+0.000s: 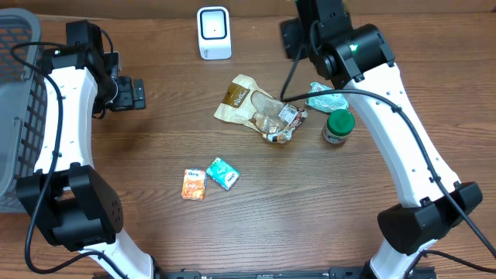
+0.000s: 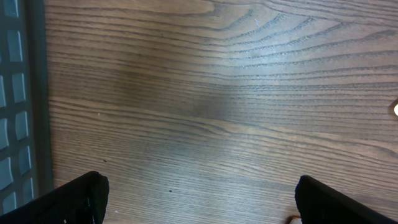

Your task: Scan the item barcode

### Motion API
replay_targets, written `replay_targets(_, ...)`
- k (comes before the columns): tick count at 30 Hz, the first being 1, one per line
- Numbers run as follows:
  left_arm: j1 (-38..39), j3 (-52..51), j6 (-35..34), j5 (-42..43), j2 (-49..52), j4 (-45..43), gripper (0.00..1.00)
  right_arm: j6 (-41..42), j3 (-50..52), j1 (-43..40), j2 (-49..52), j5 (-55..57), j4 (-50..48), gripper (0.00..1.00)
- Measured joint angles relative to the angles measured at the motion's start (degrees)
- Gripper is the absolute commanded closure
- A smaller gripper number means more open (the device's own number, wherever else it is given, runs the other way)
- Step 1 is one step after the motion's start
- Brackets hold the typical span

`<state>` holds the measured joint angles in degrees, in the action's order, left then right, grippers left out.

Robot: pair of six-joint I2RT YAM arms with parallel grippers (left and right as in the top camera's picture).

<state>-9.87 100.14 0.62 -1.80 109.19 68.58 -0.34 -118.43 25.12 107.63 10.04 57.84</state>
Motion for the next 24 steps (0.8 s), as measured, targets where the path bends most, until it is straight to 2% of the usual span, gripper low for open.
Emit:
replay_targets(3, 0.0, 0.0, 0.0, 0.0, 0.0, 0.0, 0.00, 3.8, 2.6, 0.4, 0.7, -12.9, -2.7, 0.50)
replay_targets(7, 0.0, 0.0, 0.0, 0.0, 0.0, 0.0, 0.01, 7.8, 5.6, 1.9, 5.7, -21.3, -4.9, 0.49)
replay_targets(14, 0.0, 0.0, 0.0, 0.0, 0.0, 0.0, 0.00, 10.2, 7.6, 5.3, 15.8, -25.3, -6.0, 0.48)
replay_targets(17, 0.0, 0.0, 0.0, 0.0, 0.0, 0.0, 0.01, 10.6, 7.6, 6.6, 17.5, -25.8, -7.1, 0.44)
replay_targets(24, 0.0, 0.0, 0.0, 0.0, 0.0, 0.0, 0.00, 10.8, 7.6, 8.9, 20.4, -26.4, -9.4, 0.44)
